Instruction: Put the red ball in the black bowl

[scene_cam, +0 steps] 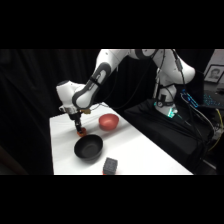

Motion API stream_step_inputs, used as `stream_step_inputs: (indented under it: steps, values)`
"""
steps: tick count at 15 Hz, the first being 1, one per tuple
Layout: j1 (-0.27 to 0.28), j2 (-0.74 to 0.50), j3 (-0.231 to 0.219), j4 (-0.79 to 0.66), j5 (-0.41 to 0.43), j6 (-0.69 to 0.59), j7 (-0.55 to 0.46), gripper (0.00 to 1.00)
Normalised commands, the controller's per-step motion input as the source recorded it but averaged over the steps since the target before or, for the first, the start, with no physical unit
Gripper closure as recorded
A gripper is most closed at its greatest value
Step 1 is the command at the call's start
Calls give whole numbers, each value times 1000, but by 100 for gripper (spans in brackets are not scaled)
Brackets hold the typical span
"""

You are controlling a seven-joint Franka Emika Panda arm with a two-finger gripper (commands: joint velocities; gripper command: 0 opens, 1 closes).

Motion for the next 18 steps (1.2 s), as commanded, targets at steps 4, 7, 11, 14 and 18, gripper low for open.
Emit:
stream_step_inputs:
  steps: [4,7,11,14,18]
  values:
    - [-97,147,67,208,113,69,-138,42]
    - [-73,95,49,154,90,54,-124,66]
    - [-51,54,39,109,74,20,-114,99]
    - [-14,-62,23,8,26,-44,-131,100]
    - [-7,-208,14,-76,-4,-147,-158,98]
